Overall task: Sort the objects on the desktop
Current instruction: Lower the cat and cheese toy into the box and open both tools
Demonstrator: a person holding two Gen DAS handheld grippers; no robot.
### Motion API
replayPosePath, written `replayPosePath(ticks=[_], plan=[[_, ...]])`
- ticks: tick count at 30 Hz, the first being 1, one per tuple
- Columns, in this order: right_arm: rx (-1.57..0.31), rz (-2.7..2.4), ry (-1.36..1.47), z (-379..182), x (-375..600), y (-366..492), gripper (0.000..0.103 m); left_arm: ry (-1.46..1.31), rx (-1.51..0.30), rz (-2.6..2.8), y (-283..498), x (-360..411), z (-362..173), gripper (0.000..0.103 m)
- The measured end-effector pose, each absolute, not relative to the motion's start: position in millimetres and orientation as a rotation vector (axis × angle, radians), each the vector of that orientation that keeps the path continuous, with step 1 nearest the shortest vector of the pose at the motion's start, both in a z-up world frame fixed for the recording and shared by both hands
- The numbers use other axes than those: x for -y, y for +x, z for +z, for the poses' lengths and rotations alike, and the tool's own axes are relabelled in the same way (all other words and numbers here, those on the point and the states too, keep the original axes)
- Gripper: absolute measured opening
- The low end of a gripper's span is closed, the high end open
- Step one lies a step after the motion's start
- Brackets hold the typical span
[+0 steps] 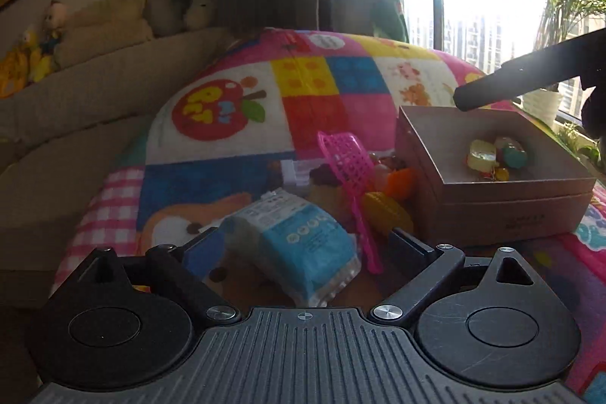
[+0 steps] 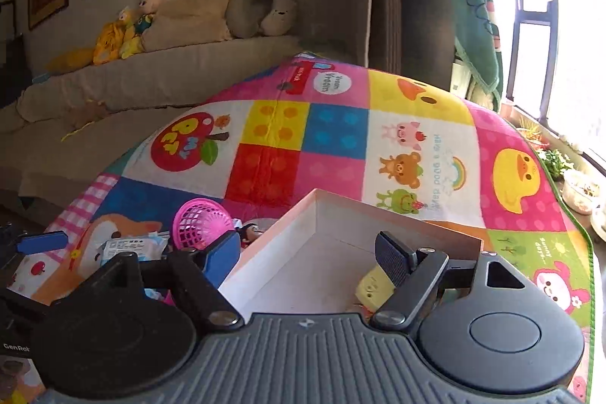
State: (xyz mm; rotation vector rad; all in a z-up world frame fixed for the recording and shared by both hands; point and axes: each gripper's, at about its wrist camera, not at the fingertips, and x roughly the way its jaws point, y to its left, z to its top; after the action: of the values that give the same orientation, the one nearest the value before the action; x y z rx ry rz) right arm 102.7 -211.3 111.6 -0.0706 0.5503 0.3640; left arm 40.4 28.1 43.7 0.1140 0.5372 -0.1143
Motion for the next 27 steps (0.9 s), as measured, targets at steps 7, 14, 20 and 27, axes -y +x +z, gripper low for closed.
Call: replayPosePath(ticks=[7, 14, 20, 27], plan=[[-0.765, 0.472, 0.011, 101, 122, 176, 0.093, 0.003, -0.575, -0.145, 34, -48, 21, 0.1], [-0.845, 0.44, -0.088, 65, 71, 223, 0.063, -0.177, -0.607, -0.22, 39, -71, 16, 0.102], [-0.938, 0.576, -0.062, 63, 69, 184, 0.042, -0.166, -0.68, -0.297, 26, -76, 15, 0.102], [-0.941, 0.731, -0.118, 61, 94, 91, 0.042, -0.075, -0.671, -0.365, -22, -66, 20, 0.103]])
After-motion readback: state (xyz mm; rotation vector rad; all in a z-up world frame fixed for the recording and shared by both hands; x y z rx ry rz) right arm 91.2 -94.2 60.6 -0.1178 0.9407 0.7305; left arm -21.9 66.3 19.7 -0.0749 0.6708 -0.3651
